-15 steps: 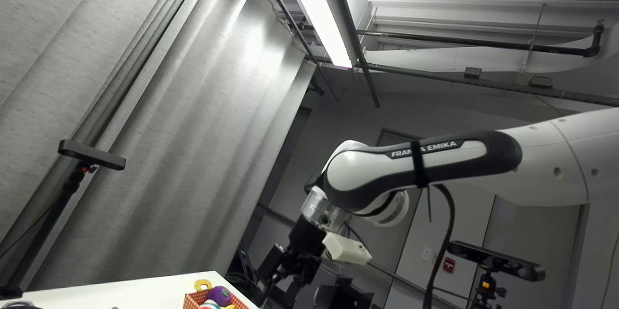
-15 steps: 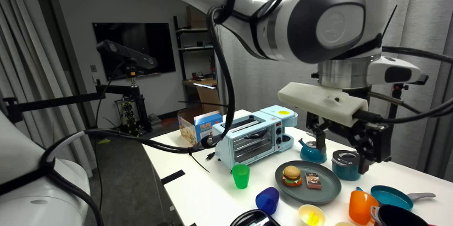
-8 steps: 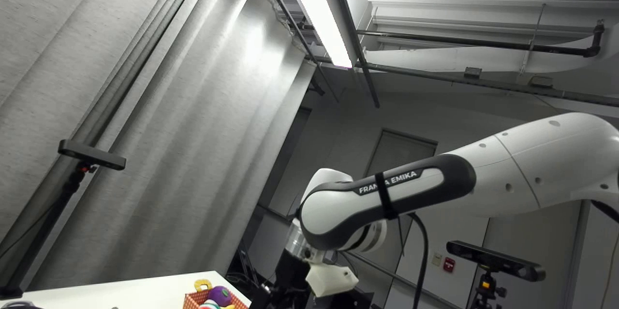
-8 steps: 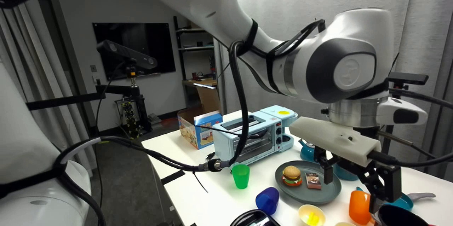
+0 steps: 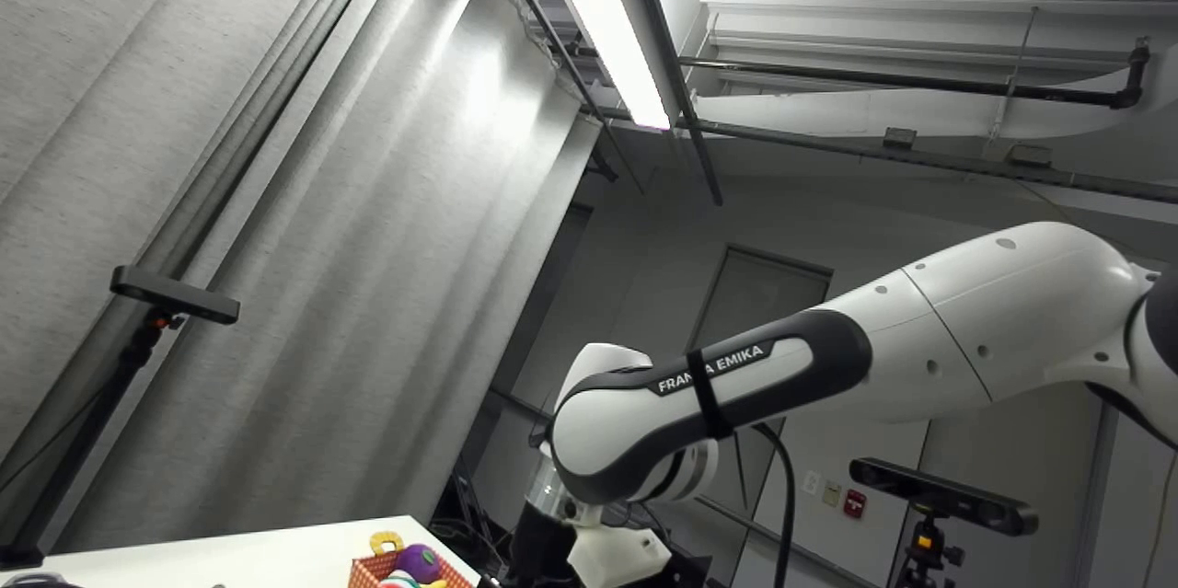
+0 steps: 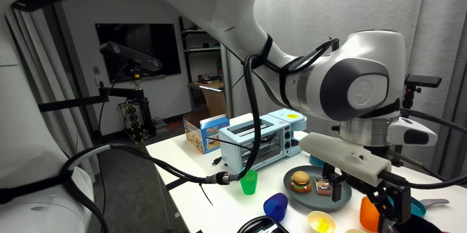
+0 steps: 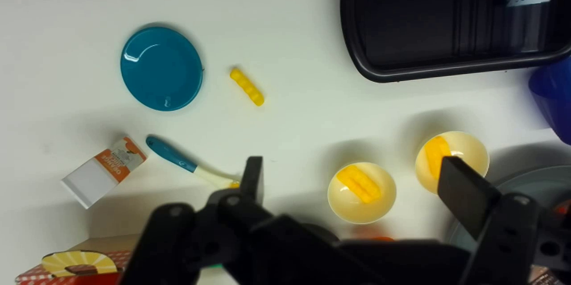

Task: Pour the content from the two small white bowls into the pot

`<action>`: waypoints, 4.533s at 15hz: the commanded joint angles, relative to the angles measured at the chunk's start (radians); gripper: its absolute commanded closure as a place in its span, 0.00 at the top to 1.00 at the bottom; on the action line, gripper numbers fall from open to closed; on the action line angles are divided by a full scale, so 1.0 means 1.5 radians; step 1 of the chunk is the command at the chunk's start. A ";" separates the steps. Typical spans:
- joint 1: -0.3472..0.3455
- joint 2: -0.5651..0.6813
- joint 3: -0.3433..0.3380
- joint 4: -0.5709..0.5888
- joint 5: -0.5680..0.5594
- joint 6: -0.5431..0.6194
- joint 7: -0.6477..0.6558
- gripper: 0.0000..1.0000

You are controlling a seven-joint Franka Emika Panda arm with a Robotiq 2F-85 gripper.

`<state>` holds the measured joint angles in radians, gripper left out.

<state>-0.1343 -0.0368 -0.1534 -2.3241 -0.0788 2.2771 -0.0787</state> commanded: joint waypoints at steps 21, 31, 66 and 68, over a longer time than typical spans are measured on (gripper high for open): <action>-0.010 0.225 0.014 0.096 0.075 0.116 -0.002 1.00; -0.016 0.298 0.028 0.140 0.102 0.144 0.000 1.00; -0.007 0.442 0.031 0.266 0.101 0.186 0.054 1.00; -0.009 0.461 0.031 0.284 0.103 0.184 0.056 1.00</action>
<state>-0.1360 0.5935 -0.1108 -1.9616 0.0741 2.5388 -0.0182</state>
